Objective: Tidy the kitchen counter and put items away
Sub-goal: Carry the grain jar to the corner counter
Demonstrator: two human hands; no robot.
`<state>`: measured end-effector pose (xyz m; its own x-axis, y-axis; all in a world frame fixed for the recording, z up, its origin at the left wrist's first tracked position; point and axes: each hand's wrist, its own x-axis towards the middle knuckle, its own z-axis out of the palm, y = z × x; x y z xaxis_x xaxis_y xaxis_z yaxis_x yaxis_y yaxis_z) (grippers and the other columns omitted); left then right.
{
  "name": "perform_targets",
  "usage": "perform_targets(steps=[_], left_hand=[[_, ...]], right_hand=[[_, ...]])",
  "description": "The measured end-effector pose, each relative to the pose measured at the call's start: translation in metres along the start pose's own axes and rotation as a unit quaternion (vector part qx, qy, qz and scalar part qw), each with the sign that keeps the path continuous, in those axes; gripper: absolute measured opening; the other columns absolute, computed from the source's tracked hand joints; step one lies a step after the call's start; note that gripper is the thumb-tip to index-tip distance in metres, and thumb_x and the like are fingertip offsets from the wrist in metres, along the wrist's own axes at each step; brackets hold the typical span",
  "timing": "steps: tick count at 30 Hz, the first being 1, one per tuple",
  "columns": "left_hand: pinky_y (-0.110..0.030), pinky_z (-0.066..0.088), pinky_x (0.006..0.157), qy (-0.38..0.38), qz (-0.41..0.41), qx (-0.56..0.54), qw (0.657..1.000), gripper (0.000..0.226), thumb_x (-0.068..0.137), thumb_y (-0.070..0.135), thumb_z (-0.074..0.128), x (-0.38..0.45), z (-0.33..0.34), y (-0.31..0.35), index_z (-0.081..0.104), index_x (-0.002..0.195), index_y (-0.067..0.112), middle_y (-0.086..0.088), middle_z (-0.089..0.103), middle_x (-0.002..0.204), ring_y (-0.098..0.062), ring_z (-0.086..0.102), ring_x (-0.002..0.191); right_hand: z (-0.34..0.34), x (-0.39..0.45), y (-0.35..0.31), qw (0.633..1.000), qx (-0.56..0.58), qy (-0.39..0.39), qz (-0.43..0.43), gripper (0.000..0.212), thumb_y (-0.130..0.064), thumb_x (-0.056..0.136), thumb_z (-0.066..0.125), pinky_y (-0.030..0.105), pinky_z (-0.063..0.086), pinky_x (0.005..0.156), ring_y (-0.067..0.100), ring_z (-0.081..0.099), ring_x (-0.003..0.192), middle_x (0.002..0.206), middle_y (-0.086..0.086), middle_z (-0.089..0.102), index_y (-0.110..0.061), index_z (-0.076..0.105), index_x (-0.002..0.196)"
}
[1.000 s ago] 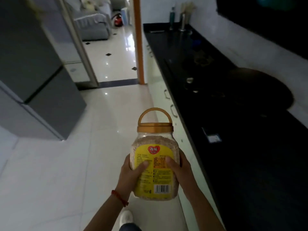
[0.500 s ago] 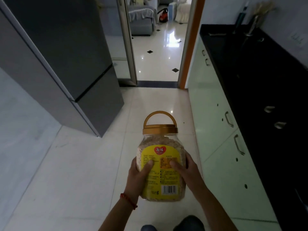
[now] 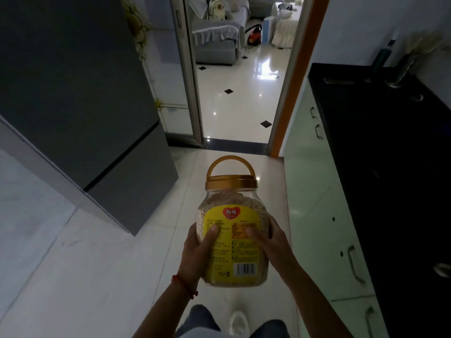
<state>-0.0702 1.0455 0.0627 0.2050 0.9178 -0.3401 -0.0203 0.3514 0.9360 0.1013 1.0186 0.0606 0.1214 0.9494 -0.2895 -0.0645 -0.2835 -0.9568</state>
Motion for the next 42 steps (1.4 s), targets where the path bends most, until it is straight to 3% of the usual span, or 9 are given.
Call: perform_targets(steps=[5, 13, 17, 20, 28, 33, 35, 39, 42], left_hand=[[-0.030, 0.059, 0.064, 0.037, 0.004, 0.007, 0.999, 0.095, 0.029, 0.081, 0.066, 0.084, 0.000, 0.024, 0.055, 0.103, 0.022, -0.004, 0.071, 0.097, -0.020, 0.071, 0.084], [-0.020, 0.056, 0.058, 0.018, 0.008, 0.046, 0.999, 0.109, 0.030, 0.084, 0.061, 0.266, 0.000, 0.069, 0.052, 0.113, 0.013, -0.006, 0.068, 0.103, -0.015, 0.071, 0.081], [-0.017, 0.054, 0.056, -0.020, 0.009, 0.060, 0.998, 0.080, 0.043, 0.068, 0.063, 0.353, 0.009, 0.113, 0.051, 0.105, 0.020, -0.006, 0.066, 0.103, -0.008, 0.070, 0.078], [-0.026, 0.058, 0.065, -0.049, 0.004, 0.081, 0.995, 0.102, 0.036, 0.078, 0.065, 0.420, 0.022, 0.142, 0.048, 0.114, 0.015, -0.009, 0.066, 0.107, -0.017, 0.069, 0.088], [-0.023, 0.056, 0.061, -0.135, -0.030, 0.078, 0.987, 0.100, 0.027, 0.079, 0.067, 0.551, 0.101, 0.179, 0.048, 0.108, 0.024, -0.004, 0.066, 0.104, -0.015, 0.069, 0.086], [-0.021, 0.056, 0.060, -0.150, -0.029, 0.095, 0.984, 0.105, 0.027, 0.080, 0.067, 0.627, 0.164, 0.193, 0.050, 0.111, 0.019, -0.005, 0.067, 0.105, -0.014, 0.070, 0.084], [-0.021, 0.055, 0.060, -0.158, -0.028, 0.105, 0.982, 0.109, 0.027, 0.081, 0.066, 0.654, 0.186, 0.203, 0.049, 0.114, 0.018, -0.005, 0.066, 0.107, -0.015, 0.069, 0.087], [-0.017, 0.054, 0.056, -0.179, -0.037, 0.109, 0.977, 0.097, 0.023, 0.082, 0.065, 0.695, 0.230, 0.222, 0.049, 0.101, 0.027, 0.001, 0.065, 0.100, -0.011, 0.067, 0.083], [-0.017, 0.054, 0.056, -0.209, -0.040, 0.129, 0.969, 0.108, 0.023, 0.081, 0.066, 0.725, 0.263, 0.229, 0.049, 0.110, 0.019, -0.002, 0.065, 0.102, -0.013, 0.067, 0.085]], right_hand=[[-0.006, 0.090, -0.022, 1.000, 0.005, -0.023, 0.010, 0.114, -0.072, 0.032, 0.075, 0.021, 0.056, 0.066, 0.005, 0.069, 0.090, 0.109, -0.001, 0.064, -0.018, 0.043, 0.127], [-0.017, 0.258, -0.057, 1.000, 0.011, 0.007, 0.021, 0.113, -0.073, 0.034, 0.074, 0.026, 0.058, 0.071, 0.016, 0.068, 0.097, 0.113, 0.004, 0.064, -0.019, 0.043, 0.128], [-0.028, 0.332, -0.093, 0.999, 0.027, 0.041, 0.011, 0.111, -0.074, 0.034, 0.073, 0.025, 0.058, 0.069, 0.015, 0.068, 0.096, 0.113, 0.003, 0.065, -0.021, 0.044, 0.126], [-0.043, 0.383, -0.115, 0.996, 0.043, 0.082, 0.006, 0.109, -0.071, 0.035, 0.075, 0.025, 0.057, 0.068, 0.013, 0.068, 0.095, 0.111, 0.002, 0.066, -0.021, 0.045, 0.126], [-0.119, 0.486, -0.142, 0.984, 0.082, 0.159, 0.008, 0.106, -0.066, 0.036, 0.078, 0.023, 0.057, 0.065, 0.011, 0.069, 0.092, 0.107, 0.004, 0.067, -0.017, 0.047, 0.124], [-0.181, 0.550, -0.157, 0.979, 0.104, 0.177, 0.003, 0.082, -0.045, 0.051, 0.073, 0.021, 0.056, 0.063, 0.010, 0.069, 0.089, 0.104, 0.003, 0.068, -0.015, 0.049, 0.123], [-0.204, 0.571, -0.166, 0.976, 0.104, 0.192, 0.002, 0.078, -0.043, 0.052, 0.073, 0.021, 0.056, 0.064, 0.011, 0.070, 0.089, 0.103, 0.003, 0.069, -0.015, 0.050, 0.121], [-0.244, 0.604, -0.182, 0.968, 0.120, 0.221, 0.001, 0.070, -0.043, 0.052, 0.073, 0.020, 0.056, 0.064, 0.009, 0.070, 0.088, 0.097, -0.002, 0.071, -0.021, 0.053, 0.115], [-0.271, 0.620, -0.188, 0.956, 0.133, 0.262, 0.007, 0.079, -0.048, 0.048, 0.077, 0.024, 0.057, 0.069, 0.012, 0.070, 0.091, 0.102, 0.000, 0.070, -0.020, 0.053, 0.118]])
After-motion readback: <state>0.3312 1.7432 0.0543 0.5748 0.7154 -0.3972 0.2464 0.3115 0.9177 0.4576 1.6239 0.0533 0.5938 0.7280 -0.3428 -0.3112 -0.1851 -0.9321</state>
